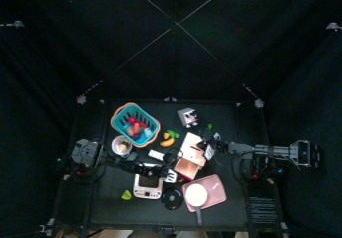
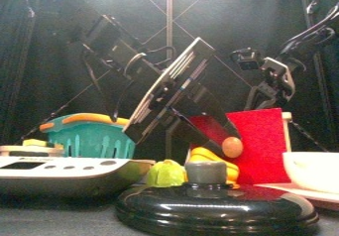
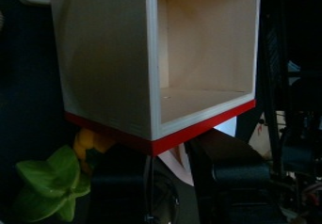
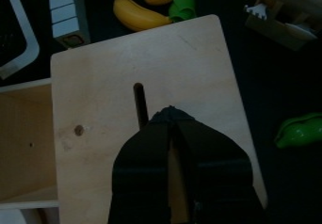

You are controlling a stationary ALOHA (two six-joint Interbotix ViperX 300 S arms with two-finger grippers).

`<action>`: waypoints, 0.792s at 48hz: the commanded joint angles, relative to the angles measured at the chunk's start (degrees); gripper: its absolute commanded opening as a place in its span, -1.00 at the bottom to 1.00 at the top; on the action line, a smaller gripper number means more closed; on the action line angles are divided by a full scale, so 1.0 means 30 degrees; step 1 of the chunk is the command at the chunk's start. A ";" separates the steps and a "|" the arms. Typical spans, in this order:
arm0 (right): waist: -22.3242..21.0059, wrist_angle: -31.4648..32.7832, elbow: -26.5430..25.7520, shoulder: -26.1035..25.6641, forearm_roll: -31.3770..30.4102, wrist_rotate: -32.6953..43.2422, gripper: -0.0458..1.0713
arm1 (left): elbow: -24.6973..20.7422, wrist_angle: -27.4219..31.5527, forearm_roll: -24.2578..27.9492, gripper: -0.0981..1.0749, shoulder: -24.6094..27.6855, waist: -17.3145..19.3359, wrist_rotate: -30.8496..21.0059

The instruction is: Open drawer

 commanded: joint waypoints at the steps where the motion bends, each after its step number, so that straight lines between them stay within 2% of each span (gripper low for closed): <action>1: -0.0117 0.0264 0.0352 0.0234 0.0029 0.0029 -0.40 | 0.0117 0.0059 -0.0117 0.09 -0.0117 -0.0791 -0.0059; 12: -0.0088 0.0234 0.0352 0.0234 0.0029 0.0029 -0.40 | 0.0088 -0.0234 0.0029 0.17 -0.0059 -0.0762 -0.0029; 26: -0.0117 0.0264 0.0352 0.0234 0.0029 0.0029 -0.40 | 0.0000 -0.0352 0.0557 0.63 -0.0234 -0.0703 -0.0029; 38: -0.0117 0.0234 0.0352 0.0234 0.0029 0.0029 -0.40 | 0.0088 -0.1523 0.1787 0.65 -0.0674 -0.0703 0.0000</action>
